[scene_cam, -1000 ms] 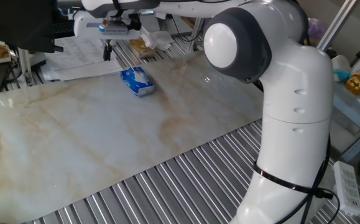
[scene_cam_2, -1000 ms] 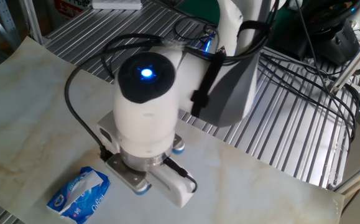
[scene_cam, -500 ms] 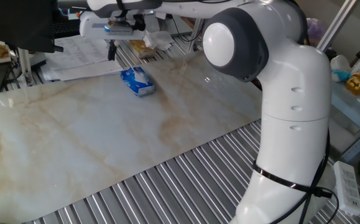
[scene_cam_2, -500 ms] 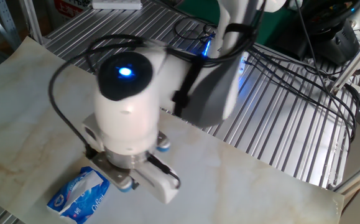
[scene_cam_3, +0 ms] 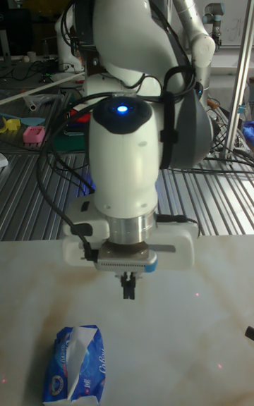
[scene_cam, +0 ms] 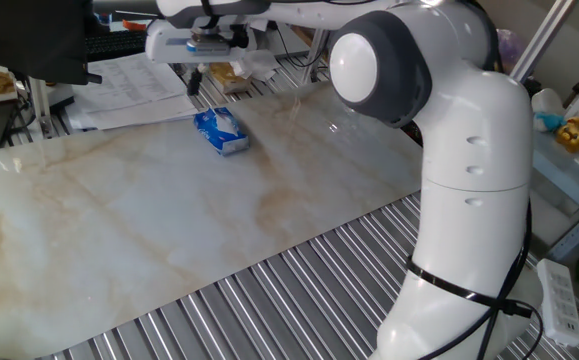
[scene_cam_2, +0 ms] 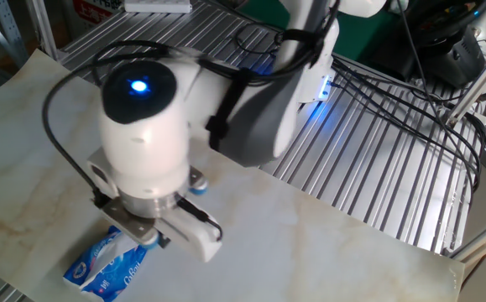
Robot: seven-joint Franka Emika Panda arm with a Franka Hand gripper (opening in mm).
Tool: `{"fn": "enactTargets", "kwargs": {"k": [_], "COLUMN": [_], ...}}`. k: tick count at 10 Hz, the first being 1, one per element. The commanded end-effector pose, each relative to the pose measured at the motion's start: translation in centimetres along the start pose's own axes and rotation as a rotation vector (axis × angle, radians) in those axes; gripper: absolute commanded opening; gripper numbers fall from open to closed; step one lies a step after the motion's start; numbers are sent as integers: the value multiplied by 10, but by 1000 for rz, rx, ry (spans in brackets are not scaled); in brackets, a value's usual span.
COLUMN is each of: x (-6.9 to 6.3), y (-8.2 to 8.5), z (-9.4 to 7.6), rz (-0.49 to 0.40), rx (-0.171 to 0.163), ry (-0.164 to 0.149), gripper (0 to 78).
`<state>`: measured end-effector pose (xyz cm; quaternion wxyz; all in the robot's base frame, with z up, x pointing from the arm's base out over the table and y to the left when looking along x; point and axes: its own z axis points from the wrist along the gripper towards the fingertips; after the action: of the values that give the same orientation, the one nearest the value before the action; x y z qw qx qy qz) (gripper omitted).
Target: Pull out a napkin
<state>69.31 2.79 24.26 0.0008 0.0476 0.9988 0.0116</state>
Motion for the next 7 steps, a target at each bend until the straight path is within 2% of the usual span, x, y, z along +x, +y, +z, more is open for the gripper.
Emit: {"fn": "enactTargets", "kwargs": {"k": [1, 3, 4, 7], "x": [-5, -6, -5, -5], "y": [-29, -37, -48, -67], "z": [-1, -3, -6, -5], "rz": [-58, -71, -89, -117], "rx": [2, 2, 2, 2], "ry": [-5, -5, -2, -2], "gripper": [0, 0, 0, 0]}}
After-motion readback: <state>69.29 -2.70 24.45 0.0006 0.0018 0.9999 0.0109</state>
